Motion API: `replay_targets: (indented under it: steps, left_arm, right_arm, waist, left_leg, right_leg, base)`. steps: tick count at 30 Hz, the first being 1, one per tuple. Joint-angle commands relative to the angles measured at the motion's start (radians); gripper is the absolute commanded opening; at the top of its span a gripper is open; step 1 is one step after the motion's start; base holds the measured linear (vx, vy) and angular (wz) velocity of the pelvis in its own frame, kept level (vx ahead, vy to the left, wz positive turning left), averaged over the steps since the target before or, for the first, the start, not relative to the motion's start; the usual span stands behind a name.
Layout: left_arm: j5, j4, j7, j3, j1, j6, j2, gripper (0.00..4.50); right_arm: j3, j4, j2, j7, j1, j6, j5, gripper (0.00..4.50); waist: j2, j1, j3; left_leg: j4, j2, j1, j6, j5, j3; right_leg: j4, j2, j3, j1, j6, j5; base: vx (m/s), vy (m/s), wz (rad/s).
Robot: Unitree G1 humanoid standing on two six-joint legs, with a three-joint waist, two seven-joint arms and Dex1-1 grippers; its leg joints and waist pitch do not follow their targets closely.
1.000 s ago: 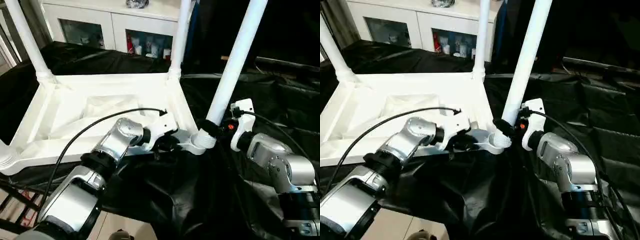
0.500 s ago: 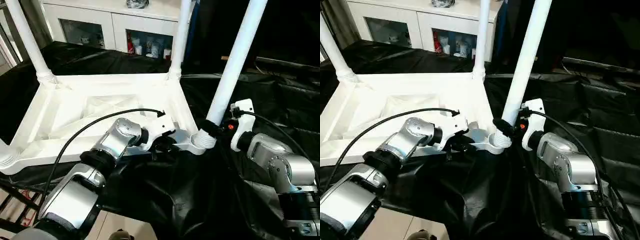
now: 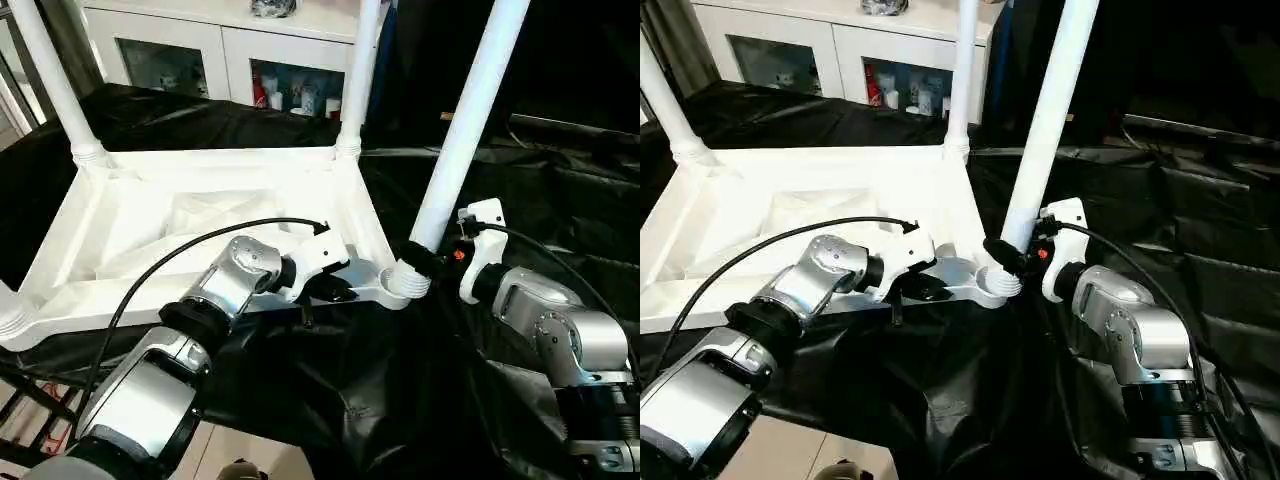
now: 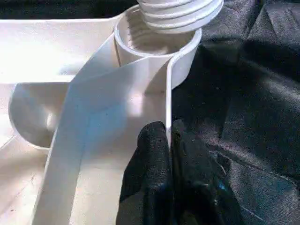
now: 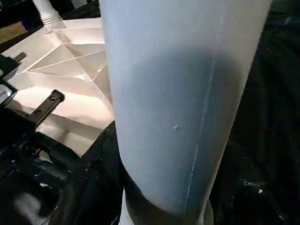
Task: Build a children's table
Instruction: Insert table leg to table base
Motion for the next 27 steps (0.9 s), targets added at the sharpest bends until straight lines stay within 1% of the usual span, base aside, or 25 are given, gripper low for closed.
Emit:
replay_targets:
  steps: [1, 2, 3, 4, 5, 6, 7, 9, 10, 11, 12, 15, 16, 19, 20, 21, 22, 23, 24, 25, 26, 27]
  left_arm:
    - [-0.002, -0.015, -0.023, 0.003, 0.017, 0.018, 0.001, 0.0]
    - [-0.005, -0.034, -0.025, 0.002, 0.026, 0.027, -0.001, 0.0]
    - [-0.008, -0.051, -0.024, 0.001, 0.035, 0.034, -0.004, 0.0]
    - [-0.019, -0.071, -0.007, 0.012, 0.046, 0.047, -0.016, 0.0]
    - [-0.024, -0.073, 0.005, 0.021, 0.05, 0.051, -0.022, 0.0]
    - [-0.026, -0.072, 0.021, 0.028, 0.051, 0.055, -0.029, 0.0]
    - [-0.027, -0.069, 0.036, 0.036, 0.053, 0.056, -0.034, 0.0]
    - [-0.029, -0.073, 0.034, 0.038, 0.057, 0.056, -0.035, 0.0]
    - [-0.03, -0.075, 0.035, 0.039, 0.058, 0.057, -0.035, 0.0]
    - [-0.032, -0.079, 0.035, 0.041, 0.06, 0.059, -0.035, 0.0]
    - [-0.039, -0.096, 0.035, 0.046, 0.067, 0.066, -0.034, 0.0]
    - [-0.041, -0.126, 0.032, 0.05, 0.078, 0.082, -0.03, 0.0]
    - [-0.036, -0.146, 0.025, 0.05, 0.085, 0.091, -0.024, 0.0]
    - [-0.03, -0.146, 0.019, 0.049, 0.084, 0.09, -0.016, 0.0]
    - [-0.028, -0.144, 0.02, 0.049, 0.083, 0.09, -0.015, 0.0]
    - [-0.027, -0.144, 0.02, 0.049, 0.083, 0.09, -0.014, 0.0]
    - [-0.025, -0.144, 0.024, 0.052, 0.081, 0.093, -0.013, 0.0]
    - [-0.023, -0.143, 0.029, 0.053, 0.079, 0.096, -0.012, 0.0]
    - [-0.022, -0.144, 0.032, 0.055, 0.079, 0.099, -0.011, 0.0]
    - [-0.021, -0.147, 0.044, 0.059, 0.079, 0.108, -0.011, 0.0]
    - [-0.021, -0.148, 0.049, 0.06, 0.079, 0.112, -0.011, 0.0]
    - [-0.019, -0.145, 0.062, 0.064, 0.076, 0.118, -0.013, 0.0]
  right_arm:
    - [0.02, -0.007, -0.013, 0.007, -0.002, 0.002, -0.021, 1.93]
    - [0.034, -0.004, -0.012, 0.018, -0.01, -0.007, -0.028, 1.93]
    - [0.053, 0.0, -0.014, 0.03, -0.017, -0.02, -0.04, 1.93]
    - [0.087, 0.018, -0.015, 0.047, -0.027, -0.043, -0.064, 1.93]
    - [0.097, 0.031, -0.012, 0.05, -0.031, -0.051, -0.075, 1.93]
    - [0.105, 0.042, -0.011, 0.05, -0.035, -0.058, -0.084, 1.93]
    - [0.116, 0.059, -0.008, 0.049, -0.041, -0.072, -0.099, 1.93]
    - [0.124, 0.069, -0.008, 0.049, -0.045, -0.082, -0.109, 1.91]
    - [0.125, 0.072, -0.007, 0.048, -0.046, -0.085, -0.111, 1.91]
    - [0.127, 0.077, -0.007, 0.047, -0.049, -0.092, -0.116, 1.91]
    - [0.128, 0.092, -0.005, 0.043, -0.057, -0.103, -0.121, 1.91]
    - [0.124, 0.112, -0.001, 0.043, -0.069, -0.112, -0.125, 1.91]
    - [0.117, 0.138, 0.006, 0.047, -0.078, -0.124, -0.125, 1.91]
    - [0.102, 0.163, 0.02, 0.055, -0.081, -0.127, -0.113, 1.91]
    - [0.096, 0.167, 0.024, 0.059, -0.078, -0.126, -0.107, 1.91]
    - [0.094, 0.169, 0.026, 0.061, -0.077, -0.126, -0.106, 1.91]
    - [0.085, 0.175, 0.031, 0.065, -0.068, -0.127, -0.095, 1.91]
    - [0.079, 0.175, 0.034, 0.066, -0.057, -0.127, -0.086, 1.91]
    - [0.075, 0.175, 0.036, 0.066, -0.049, -0.127, -0.081, 1.91]
    - [0.062, 0.178, 0.043, 0.063, -0.034, -0.13, -0.072, 1.91]
    - [0.058, 0.179, 0.045, 0.061, -0.029, -0.131, -0.069, 1.91]
    - [0.041, 0.182, 0.055, 0.059, -0.01, -0.137, -0.054, 1.91]
  waist:
    - [0.003, 0.002, -0.069]
    - [0.004, 0.003, -0.071]
    - [0.003, 0.002, -0.071]
    - [0.001, 0.001, -0.072]
    - [0.002, 0.001, -0.071]
    - [-0.004, 0.0, -0.07]
    - [-0.005, 0.0, -0.07]
    - [-0.002, 0.001, -0.068]
    - [-0.003, 0.001, -0.069]
    - [-0.007, 0.0, -0.069]
    - [-0.007, 0.001, -0.068]
    - [-0.005, -0.001, -0.07]
    - [-0.004, -0.001, -0.071]
    - [-0.003, -0.005, -0.069]
    - [-0.002, -0.004, -0.071]
    - [-0.003, -0.004, -0.07]
    - [0.002, -0.003, -0.071]
    - [0.004, -0.004, -0.071]
    - [0.001, -0.004, -0.071]
    - [0.009, -0.002, -0.071]
    - [0.004, -0.002, -0.071]
    - [0.004, -0.002, -0.071]
  left_leg:
    - [-0.08, 0.027, 0.011, -0.022, -0.273, -0.01]
    - [-0.079, 0.027, 0.012, -0.022, -0.27, -0.009]
    - [-0.079, 0.029, 0.01, -0.023, -0.264, -0.01]
    - [-0.078, 0.028, 0.009, -0.021, -0.254, -0.008]
    - [-0.077, 0.028, 0.009, -0.02, -0.25, -0.008]
    - [-0.077, 0.027, 0.009, -0.016, -0.248, -0.007]
    - [-0.077, 0.026, 0.01, -0.016, -0.246, -0.006]
    - [-0.078, 0.026, 0.01, -0.015, -0.254, -0.006]
    - [-0.078, 0.026, 0.01, -0.014, -0.255, -0.006]
    - [-0.079, 0.026, 0.009, -0.013, -0.254, -0.007]
    - [-0.079, 0.027, 0.01, -0.01, -0.254, -0.007]
    - [-0.078, 0.029, 0.01, -0.008, -0.245, -0.007]
    - [-0.077, 0.027, 0.008, -0.005, -0.237, -0.007]
    - [-0.078, 0.025, 0.008, -0.003, -0.239, -0.005]
    - [-0.078, 0.025, 0.008, -0.004, -0.237, -0.006]
    - [-0.077, 0.025, 0.008, -0.003, -0.236, -0.005]
    - [-0.078, 0.025, 0.008, -0.003, -0.239, -0.006]
    - [-0.078, 0.026, 0.008, -0.004, -0.242, -0.006]
    - [-0.078, 0.025, 0.009, -0.003, -0.243, -0.006]
    - [-0.078, 0.026, 0.009, -0.005, -0.244, -0.007]
    - [-0.079, 0.026, 0.011, -0.005, -0.256, -0.006]
    - [-0.079, 0.026, 0.011, -0.005, -0.256, -0.006]
  right_leg:
    - [-0.083, -0.07, 0.051, 0.051, -0.163, -0.276]
    - [-0.082, -0.071, 0.051, 0.051, -0.166, -0.27]
    - [-0.079, -0.07, 0.051, 0.052, -0.172, -0.254]
    - [-0.078, -0.07, 0.051, 0.053, -0.177, -0.239]
    - [-0.078, -0.07, 0.051, 0.053, -0.177, -0.237]
    - [-0.079, -0.068, 0.051, 0.052, -0.176, -0.241]
    - [-0.078, -0.068, 0.051, 0.052, -0.176, -0.246]
    - [-0.082, -0.069, 0.051, 0.05, -0.168, -0.278]
    - [-0.084, -0.07, 0.052, 0.05, -0.161, -0.288]
    - [-0.083, -0.07, 0.052, 0.052, -0.159, -0.288]
    - [-0.083, -0.071, 0.052, 0.051, -0.156, -0.296]
    - [-0.081, -0.071, 0.052, 0.05, -0.162, -0.285]
    - [-0.078, -0.07, 0.052, 0.051, -0.165, -0.268]
    - [-0.082, -0.068, 0.051, 0.05, -0.165, -0.273]
    - [-0.08, -0.068, 0.051, 0.051, -0.165, -0.268]
    - [-0.081, -0.068, 0.052, 0.051, -0.165, -0.264]
    - [-0.08, -0.068, 0.052, 0.051, -0.167, -0.261]
    - [-0.08, -0.068, 0.052, 0.051, -0.168, -0.26]
    - [-0.081, -0.067, 0.052, 0.051, -0.17, -0.254]
    - [-0.079, -0.067, 0.052, 0.051, -0.173, -0.25]
    - [-0.081, -0.068, 0.052, 0.051, -0.174, -0.255]
    - [-0.081, -0.068, 0.052, 0.051, -0.174, -0.255]
  base:
    - [0.0, 0.0, 0.0]
    - [0.0, 0.0, 0.0]
    - [0.0, 0.0, 0.0]
    - [0.0, 0.0, 0.0]
    - [0.0, 0.0, 0.0]
    - [0.0, 0.0, 0.0]
    - [0.0, 0.0, 0.0]
    - [0.0, 0.0, 0.0]
    - [0.0, 0.0, 0.0]
    - [0.0, 0.0, 0.0]
    - [0.0, 0.0, 0.0]
    - [0.0, 0.0, 0.0]
    - [0.0, 0.0, 0.0]
    - [0.0, 0.0, 0.0]
    - [0.0, 0.0, 0.0]
    - [0.0, 0.0, 0.0]
    - [0.0, 0.0, 0.0]
    - [0.0, 0.0, 0.0]
    - [0.0, 0.0, 0.0]
    - [0.0, 0.0, 0.0]
    - [0.0, 0.0, 0.0]
    - [0.0, 0.0, 0.0]
